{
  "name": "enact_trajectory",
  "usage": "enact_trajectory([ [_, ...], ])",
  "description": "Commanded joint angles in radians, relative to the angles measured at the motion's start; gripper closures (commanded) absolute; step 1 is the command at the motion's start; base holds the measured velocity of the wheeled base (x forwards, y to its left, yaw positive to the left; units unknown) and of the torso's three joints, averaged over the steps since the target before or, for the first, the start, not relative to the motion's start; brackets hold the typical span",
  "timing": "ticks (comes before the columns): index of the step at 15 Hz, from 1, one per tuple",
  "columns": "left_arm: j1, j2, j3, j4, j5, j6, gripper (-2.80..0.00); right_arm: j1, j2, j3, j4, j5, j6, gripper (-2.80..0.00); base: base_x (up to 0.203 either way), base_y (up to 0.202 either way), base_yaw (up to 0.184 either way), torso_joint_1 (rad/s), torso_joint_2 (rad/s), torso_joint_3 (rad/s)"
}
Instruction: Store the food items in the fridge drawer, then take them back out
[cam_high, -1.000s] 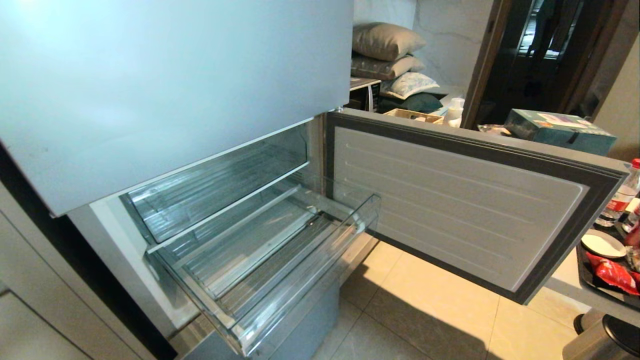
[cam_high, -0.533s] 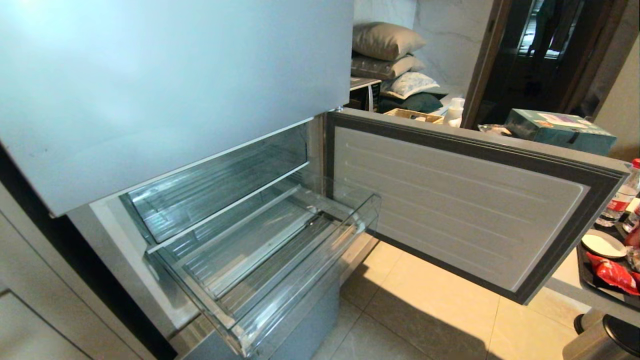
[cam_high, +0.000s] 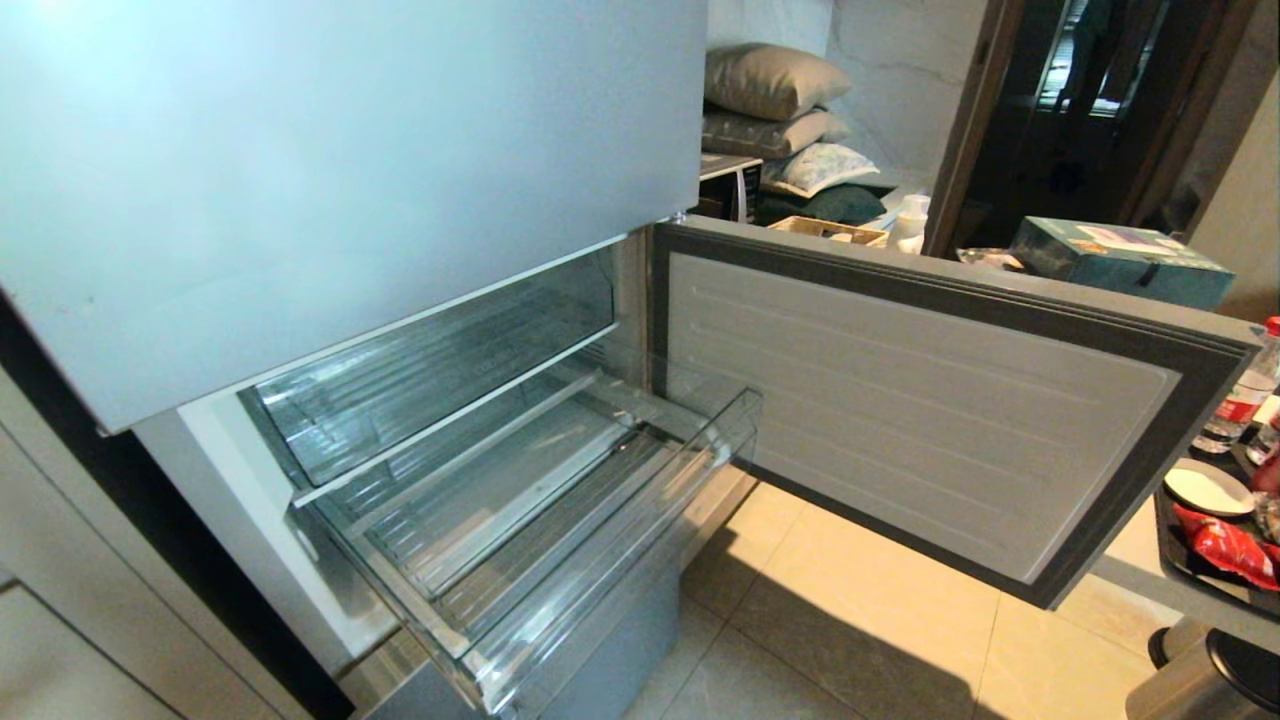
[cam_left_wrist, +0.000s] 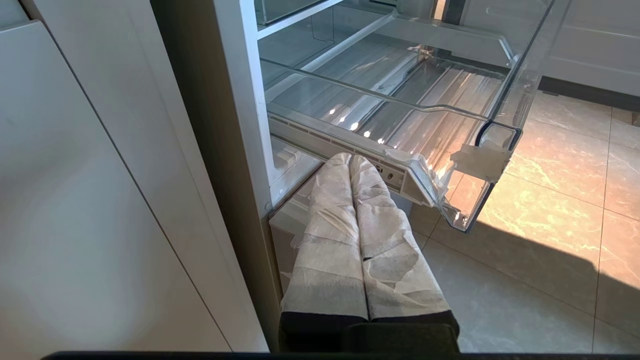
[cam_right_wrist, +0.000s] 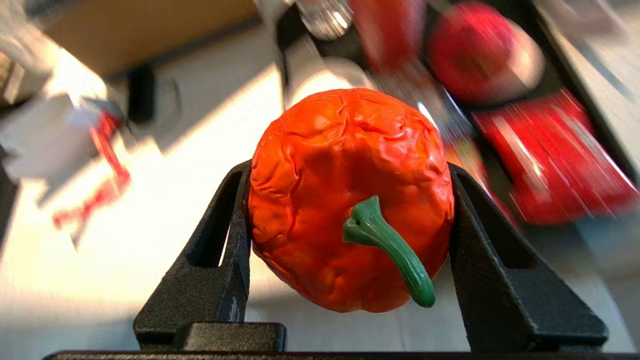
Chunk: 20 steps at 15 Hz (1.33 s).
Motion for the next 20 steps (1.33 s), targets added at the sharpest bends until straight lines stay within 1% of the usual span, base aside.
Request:
enact_trajectory([
  [1,0.000,-0.002,0.002,0.000,0.000,0.000,0.00,0.005,0.215,-0.176,-0.009,0.018,0.009,0.00,0.000,0.000,0.000,0.000,0.00,0.000],
  [2,0.000,-0.002,0.002,0.000,0.000,0.000,0.00,0.006,0.252,-0.230,-0.010,0.024,0.014,0.00,0.000,0.000,0.000,0.000,0.00,0.000],
  [6,0.000,-0.002,0.002,0.000,0.000,0.000,0.00,0.006,0.341,-0.350,0.006,0.037,0.013,0.00,0.000,0.000,0.000,0.000,0.00,0.000],
  [7,0.000,-0.002,0.002,0.000,0.000,0.000,0.00,0.007,0.356,-0.368,0.005,0.051,0.012,0.00,0.000,0.000,0.000,0.000,0.00,0.000],
  [9,0.000,-0.002,0.002,0.000,0.000,0.000,0.00,0.014,0.433,-0.457,0.003,0.101,0.008,0.00,0.000,0.000,0.000,0.000,0.00,0.000],
  [10,0.000,-0.002,0.002,0.000,0.000,0.000,0.00,0.018,0.470,-0.496,0.002,0.109,0.009,0.00,0.000,0.000,0.000,0.000,0.00,0.000],
  [15,0.000,-0.002,0.002,0.000,0.000,0.000,0.00,0.024,0.644,-0.668,0.000,0.117,0.020,0.00,0.000,0.000,0.000,0.000,0.00,0.000],
  [20,0.000,-0.002,0.002,0.000,0.000,0.000,0.00,0.061,0.711,-0.738,-0.002,0.137,0.033,0.00,0.000,0.000,0.000,0.000,0.00,0.000],
])
